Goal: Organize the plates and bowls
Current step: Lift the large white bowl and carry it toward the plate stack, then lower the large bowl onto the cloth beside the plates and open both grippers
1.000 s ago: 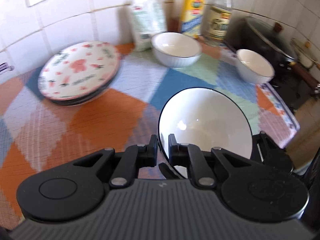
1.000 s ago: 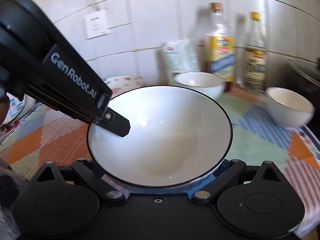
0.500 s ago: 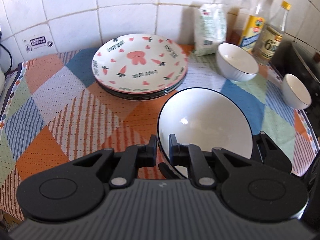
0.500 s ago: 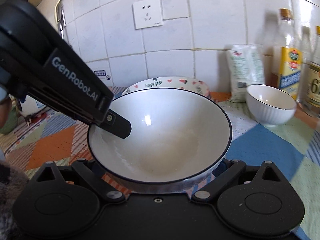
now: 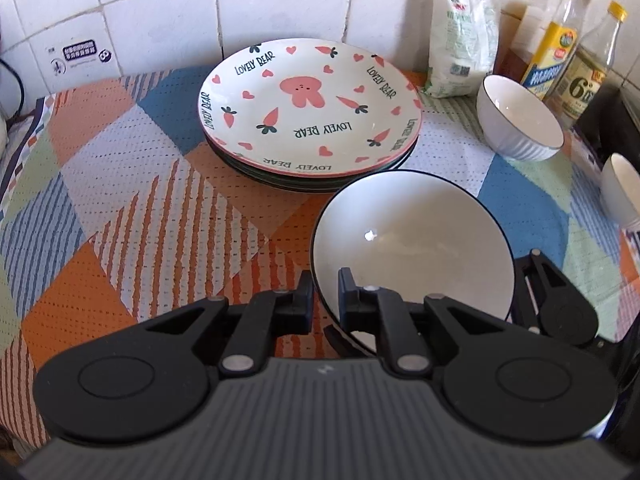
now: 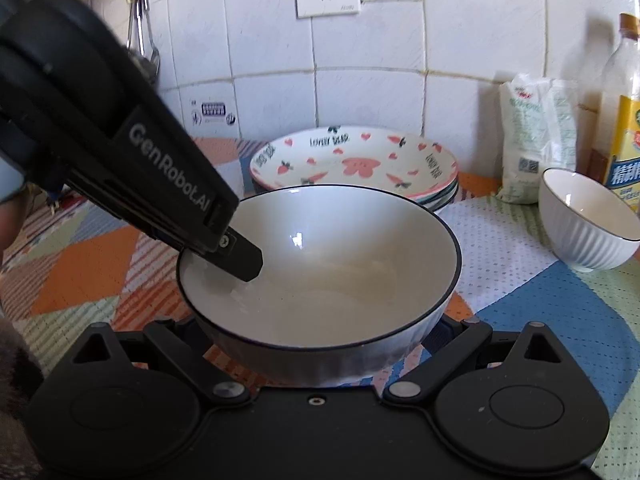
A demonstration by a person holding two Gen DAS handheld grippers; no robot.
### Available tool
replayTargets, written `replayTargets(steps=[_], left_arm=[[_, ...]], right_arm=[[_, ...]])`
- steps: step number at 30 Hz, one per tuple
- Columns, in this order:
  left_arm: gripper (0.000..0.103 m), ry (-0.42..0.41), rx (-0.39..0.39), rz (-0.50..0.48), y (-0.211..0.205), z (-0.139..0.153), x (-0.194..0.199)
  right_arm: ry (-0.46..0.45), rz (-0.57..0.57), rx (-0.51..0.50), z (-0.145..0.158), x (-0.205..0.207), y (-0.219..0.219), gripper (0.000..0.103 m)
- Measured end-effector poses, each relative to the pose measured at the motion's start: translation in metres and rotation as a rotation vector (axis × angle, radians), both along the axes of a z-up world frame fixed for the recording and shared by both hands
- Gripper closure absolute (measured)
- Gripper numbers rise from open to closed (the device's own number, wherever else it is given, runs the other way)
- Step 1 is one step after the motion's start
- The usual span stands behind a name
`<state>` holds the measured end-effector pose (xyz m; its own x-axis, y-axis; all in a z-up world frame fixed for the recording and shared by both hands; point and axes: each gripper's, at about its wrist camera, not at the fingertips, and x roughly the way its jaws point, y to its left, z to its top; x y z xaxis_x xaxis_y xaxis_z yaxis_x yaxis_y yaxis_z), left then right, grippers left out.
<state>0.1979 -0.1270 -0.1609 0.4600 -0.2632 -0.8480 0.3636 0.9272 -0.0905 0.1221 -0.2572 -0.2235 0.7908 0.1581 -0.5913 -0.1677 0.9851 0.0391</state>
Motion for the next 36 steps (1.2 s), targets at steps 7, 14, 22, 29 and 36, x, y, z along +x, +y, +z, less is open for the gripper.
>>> replayTargets(steps=[7,14,22,29,36], left_arm=[[0.092,0.028,0.0,0.009,0.001,-0.009,0.001],[0.084,0.153,-0.007,0.046,0.007,-0.002,0.002],[0.079,0.088,0.01,0.053,0.017,0.026,-0.017],[0.079,0.018,0.05,0.049,0.012,0.056,-0.029],[0.079,-0.031,0.077,0.003,-0.006,0.079,-0.041]], right_arm=[[0.06,0.002,-0.019,-0.004,0.01,0.009,0.003],[0.056,-0.063,-0.001,-0.001,-0.013,0.013,0.003],[-0.035,-0.112,-0.041,0.03,-0.07,-0.006,0.003],[-0.096,-0.255,0.031,0.062,-0.094,-0.04,0.018],[-0.081,-0.3,0.025,0.091,-0.101,-0.049,0.031]])
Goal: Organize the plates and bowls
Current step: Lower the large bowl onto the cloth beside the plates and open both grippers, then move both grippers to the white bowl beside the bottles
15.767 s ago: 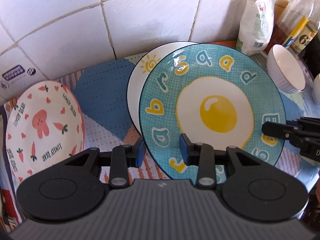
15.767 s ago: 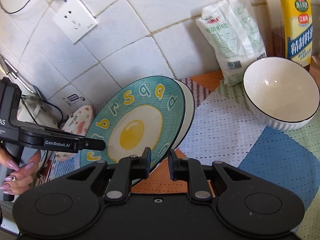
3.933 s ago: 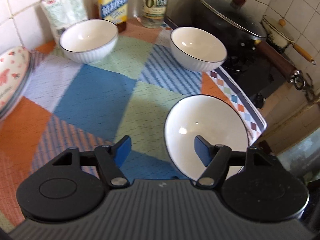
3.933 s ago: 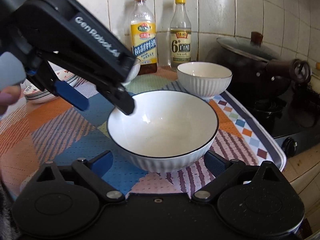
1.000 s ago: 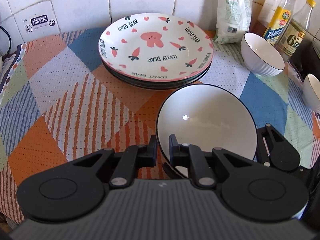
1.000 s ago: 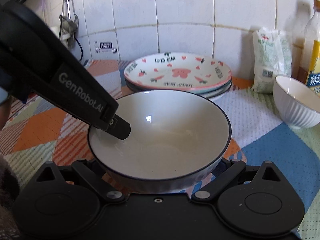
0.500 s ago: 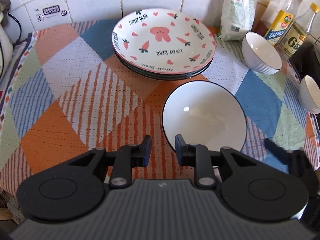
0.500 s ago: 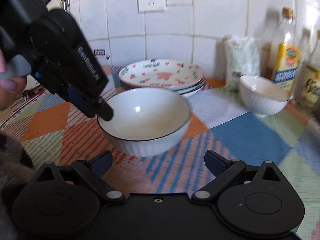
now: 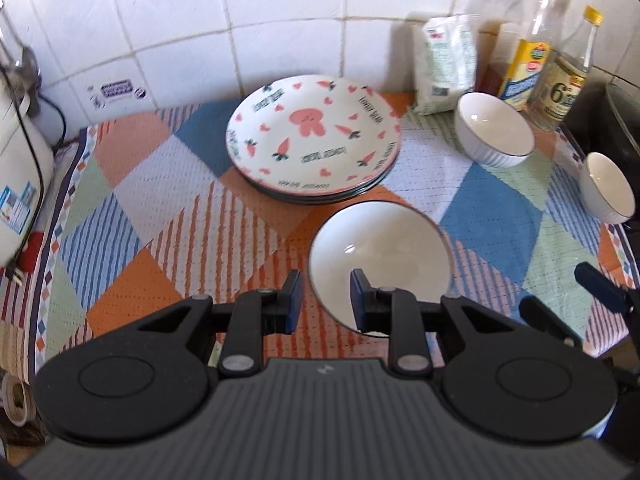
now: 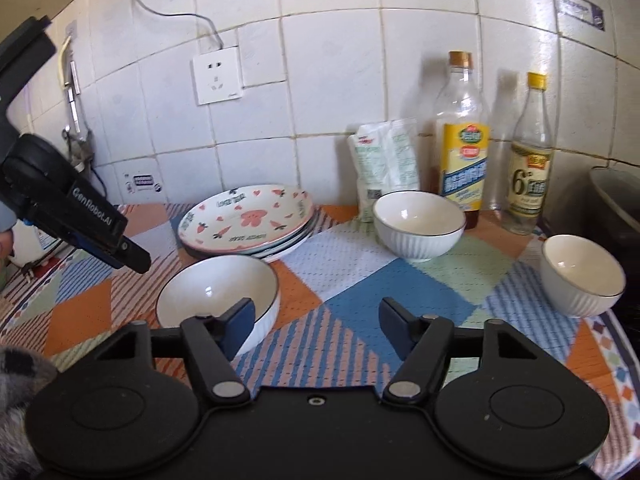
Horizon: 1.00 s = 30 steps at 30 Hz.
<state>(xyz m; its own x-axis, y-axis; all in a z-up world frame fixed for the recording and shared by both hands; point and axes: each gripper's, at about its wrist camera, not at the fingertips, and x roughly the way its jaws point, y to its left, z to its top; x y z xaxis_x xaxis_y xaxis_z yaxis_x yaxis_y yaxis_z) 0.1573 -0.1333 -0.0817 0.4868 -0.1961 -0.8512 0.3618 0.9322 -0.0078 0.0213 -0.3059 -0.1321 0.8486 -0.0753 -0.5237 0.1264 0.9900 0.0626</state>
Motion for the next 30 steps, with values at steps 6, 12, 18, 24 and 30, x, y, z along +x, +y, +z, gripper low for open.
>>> replayTargets(steps=[6,12,18,24,30], left_arm=[[0.079,-0.031,-0.029,-0.047,-0.022,0.019,-0.014],[0.079,-0.025,-0.048,-0.103,-0.048,0.027,-0.014],[0.078,0.024,-0.032,-0.187,-0.076,0.017,-0.003],[0.076,-0.05,-0.057,-0.133,-0.088,0.003,0.026],[0.075,-0.09,-0.1,-0.093,-0.095,-0.015,0.059]], right_arm=[[0.012,-0.125,0.089,0.019,-0.003,-0.027,0.031],[0.058,-0.247,0.255,0.026,0.001,-0.072,0.033],[0.082,-0.265,0.237,0.015,0.025,-0.091,0.041],[0.009,-0.34,0.146,0.009,0.045,-0.102,0.048],[-0.046,-0.37,0.24,-0.014,0.07,-0.121,0.048]])
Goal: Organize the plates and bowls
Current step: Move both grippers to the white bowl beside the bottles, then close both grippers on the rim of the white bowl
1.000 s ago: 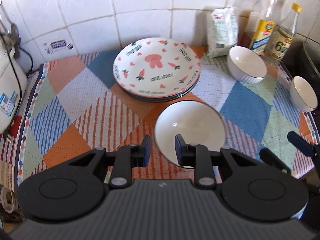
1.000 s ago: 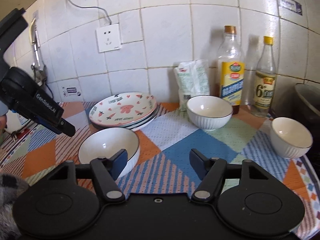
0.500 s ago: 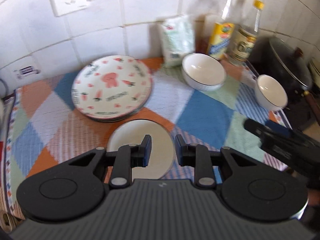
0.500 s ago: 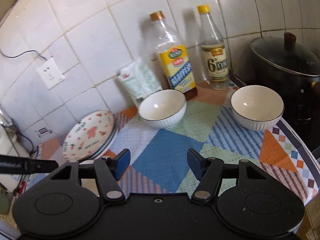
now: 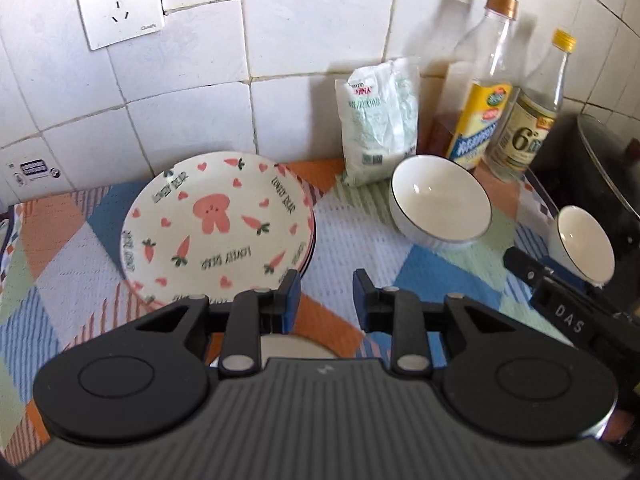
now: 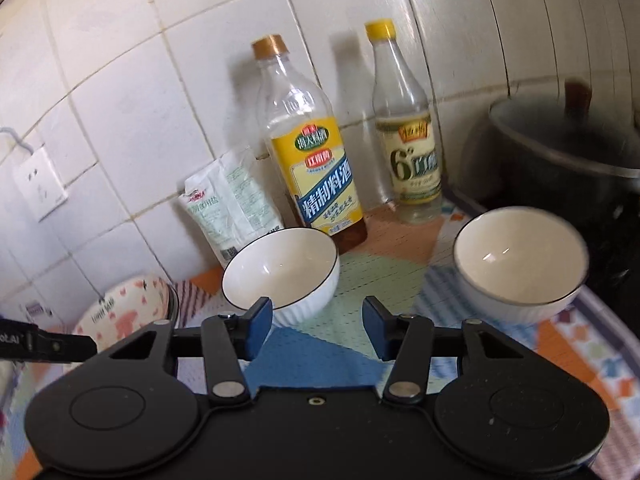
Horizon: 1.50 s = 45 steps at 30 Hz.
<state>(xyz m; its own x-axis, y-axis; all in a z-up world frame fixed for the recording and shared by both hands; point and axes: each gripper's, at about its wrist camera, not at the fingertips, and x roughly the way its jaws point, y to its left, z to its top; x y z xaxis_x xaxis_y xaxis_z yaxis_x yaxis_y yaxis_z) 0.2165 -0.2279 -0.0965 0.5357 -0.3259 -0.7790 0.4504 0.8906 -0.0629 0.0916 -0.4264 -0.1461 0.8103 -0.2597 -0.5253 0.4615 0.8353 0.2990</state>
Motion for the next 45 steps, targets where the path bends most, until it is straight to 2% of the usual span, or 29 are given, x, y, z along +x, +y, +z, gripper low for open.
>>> replayTargets(steps=[3,5,9,11,15,17,19,23,29,34,38,39,40,41,43,45], left_arm=[[0.075,-0.026,0.033,-0.012,-0.013,-0.006,0.01],[0.074,-0.059,0.119,-0.032,-0.029,-0.006,0.012],[0.066,-0.137,0.126,-0.052,-0.053,-0.001,0.012],[0.062,-0.107,0.101,-0.054,-0.065,-0.004,0.02],[0.062,-0.068,0.063,-0.042,-0.084,-0.019,0.029],[0.062,-0.04,0.051,-0.024,-0.092,-0.028,0.035],[0.061,-0.052,0.044,0.016,-0.094,-0.03,0.035],[0.056,-0.073,0.047,0.015,-0.103,-0.031,0.04],[0.056,0.023,0.024,0.028,-0.109,-0.054,0.057],[0.07,0.023,-0.034,0.031,-0.108,-0.064,0.057],[0.073,0.061,-0.069,0.051,-0.106,-0.074,0.064],[0.082,0.074,-0.077,0.047,-0.106,-0.076,0.065],[0.095,0.095,-0.086,0.033,-0.106,-0.079,0.066],[0.095,0.111,-0.066,0.014,-0.108,-0.08,0.067],[0.096,0.082,-0.007,-0.015,-0.115,-0.079,0.063],[0.096,0.084,-0.001,-0.024,-0.116,-0.077,0.062]], right_arm=[[-0.028,0.015,0.034,-0.012,0.015,-0.003,0.048],[-0.033,0.016,0.072,-0.018,0.028,-0.006,0.048],[0.012,0.01,0.078,-0.027,0.056,-0.012,0.048],[0.011,0.0,0.1,-0.032,0.063,-0.018,0.048],[0.04,-0.076,0.081,-0.039,0.07,-0.025,0.061],[0.036,-0.084,0.086,-0.041,0.07,-0.027,0.062],[0.04,-0.097,0.093,-0.044,0.071,-0.03,0.064],[0.012,-0.104,0.142,-0.052,0.069,-0.038,0.07],[-0.01,-0.109,0.142,-0.051,0.072,-0.038,0.081],[-0.014,-0.132,0.15,-0.054,0.073,-0.041,0.086],[0.01,-0.149,0.156,-0.059,0.075,-0.046,0.091],[0.024,-0.152,0.162,-0.06,0.077,-0.047,0.091],[0.029,-0.151,0.176,-0.063,0.077,-0.048,0.091],[0.027,-0.143,0.197,-0.065,0.077,-0.049,0.091],[0.004,-0.126,0.243,-0.068,0.074,-0.049,0.092],[0.004,-0.129,0.257,-0.066,0.072,-0.046,0.092]])
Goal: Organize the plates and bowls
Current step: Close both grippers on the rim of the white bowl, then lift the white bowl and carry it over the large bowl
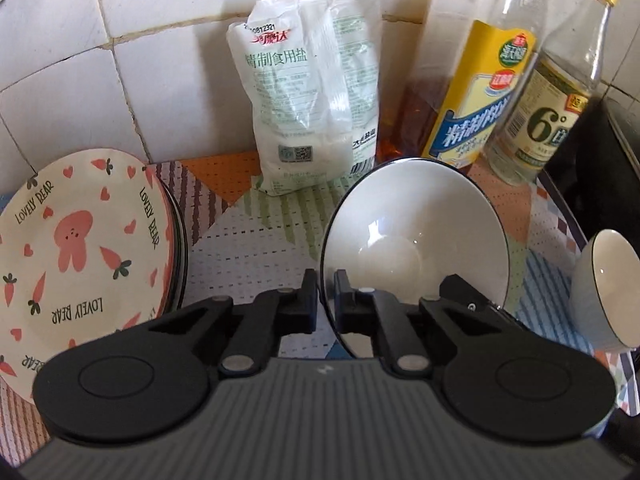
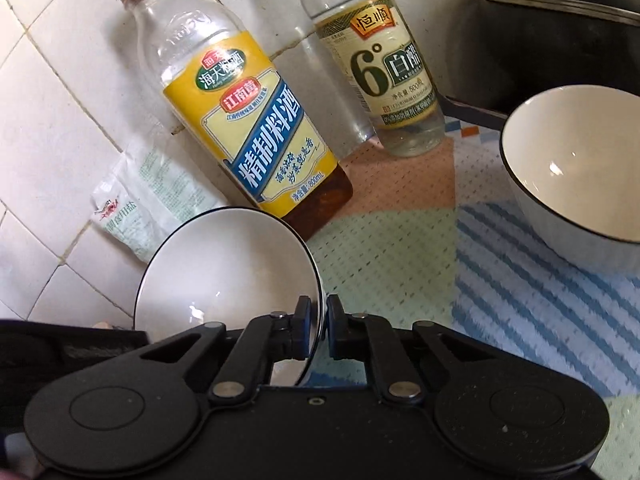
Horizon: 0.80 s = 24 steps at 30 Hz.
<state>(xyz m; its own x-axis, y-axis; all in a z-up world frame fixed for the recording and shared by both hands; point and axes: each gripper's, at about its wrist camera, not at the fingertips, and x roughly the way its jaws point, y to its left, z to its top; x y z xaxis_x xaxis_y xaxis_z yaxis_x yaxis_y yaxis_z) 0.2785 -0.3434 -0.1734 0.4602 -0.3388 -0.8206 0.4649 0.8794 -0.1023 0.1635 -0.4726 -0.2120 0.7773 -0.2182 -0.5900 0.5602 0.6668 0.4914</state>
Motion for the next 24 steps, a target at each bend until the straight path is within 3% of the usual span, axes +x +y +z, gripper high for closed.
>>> replayTargets(steps=[3,7,24], left_arm=[[0.096,0.017,-0.003,-0.012,0.004,0.008,-0.003],[0.095,0.007,0.06,-0.035,0.007,0.02,-0.016],[0.095,0.014,0.11,-0.019,0.063,0.078,-0.082]], right_arm=[[-0.006,-0.001,0.052,0.001,-0.005,-0.001,0.091],[-0.042,0.005,0.12,0.001,-0.017,0.0,0.092],[-0.014,0.115,0.144,0.044,-0.073,0.047,0.09]])
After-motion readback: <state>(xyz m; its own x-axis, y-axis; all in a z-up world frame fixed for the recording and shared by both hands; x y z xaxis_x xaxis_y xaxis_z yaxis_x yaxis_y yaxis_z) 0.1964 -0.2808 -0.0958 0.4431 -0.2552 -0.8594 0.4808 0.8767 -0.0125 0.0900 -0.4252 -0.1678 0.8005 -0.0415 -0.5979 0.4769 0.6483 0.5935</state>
